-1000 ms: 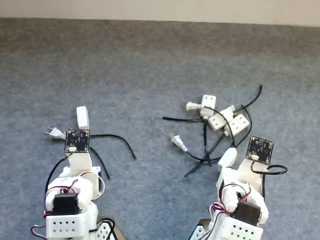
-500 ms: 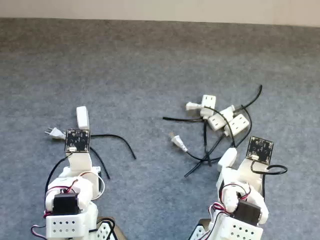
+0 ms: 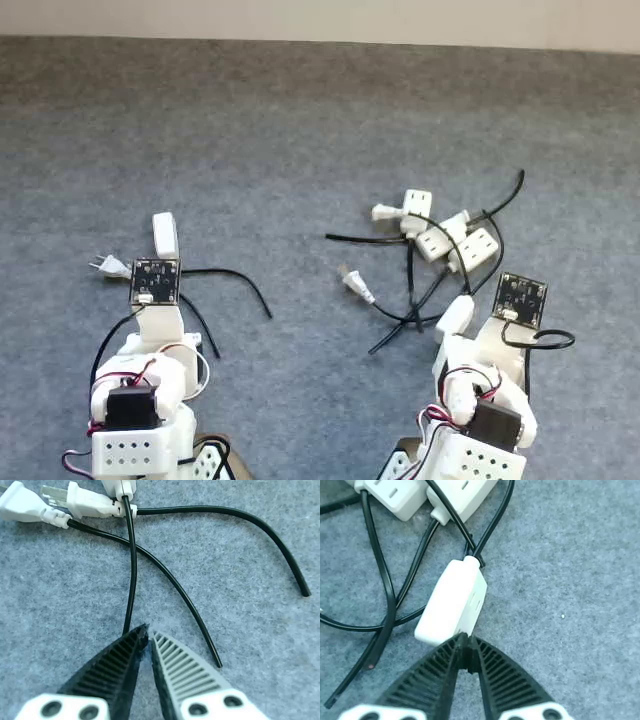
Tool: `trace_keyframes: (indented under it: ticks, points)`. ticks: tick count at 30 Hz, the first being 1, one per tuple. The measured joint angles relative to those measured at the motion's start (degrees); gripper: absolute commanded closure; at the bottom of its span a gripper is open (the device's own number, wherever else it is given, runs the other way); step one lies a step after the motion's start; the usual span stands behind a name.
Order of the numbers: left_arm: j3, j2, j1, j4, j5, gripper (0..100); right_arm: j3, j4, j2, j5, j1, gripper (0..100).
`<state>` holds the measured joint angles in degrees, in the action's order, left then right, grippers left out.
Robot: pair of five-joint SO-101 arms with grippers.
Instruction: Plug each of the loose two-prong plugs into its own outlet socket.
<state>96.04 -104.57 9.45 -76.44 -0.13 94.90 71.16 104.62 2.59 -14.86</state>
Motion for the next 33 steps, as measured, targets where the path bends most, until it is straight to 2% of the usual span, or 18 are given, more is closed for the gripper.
trace_keyframes:
  ticks: [6,9,13,16,19,22,27,33]
  points:
    - [0.0,0.0,0.0,0.0,0.0,99,0.0,-0.18,0.0,0.0,5.54,99.2]
    - [0.0,0.0,0.0,0.0,0.0,99,0.0,-4.84,0.0,0.0,7.21,98.2]
    - [0.0,0.0,0.0,0.0,0.0,99,0.0,-16.26,0.0,1.23,6.86,84.5]
    - [0.0,0.0,0.0,0.0,0.0,99,-1.32,-20.13,0.0,0.09,7.21,73.6]
    - [0.0,0.0,0.0,0.0,0.0,99,-8.18,-21.1,0.0,-5.71,7.82,72.9]
    - [0.0,0.0,0.0,0.0,0.0,99,-16.0,-21.45,-0.79,-7.91,11.25,73.5]
    - [0.0,0.0,0.0,0.0,0.0,99,-26.37,-21.71,-15.12,-8.62,16.79,73.5]
    - [0.0,0.0,0.0,0.0,0.0,99,-43.78,-21.8,-45.1,-12.92,21.1,73.5]
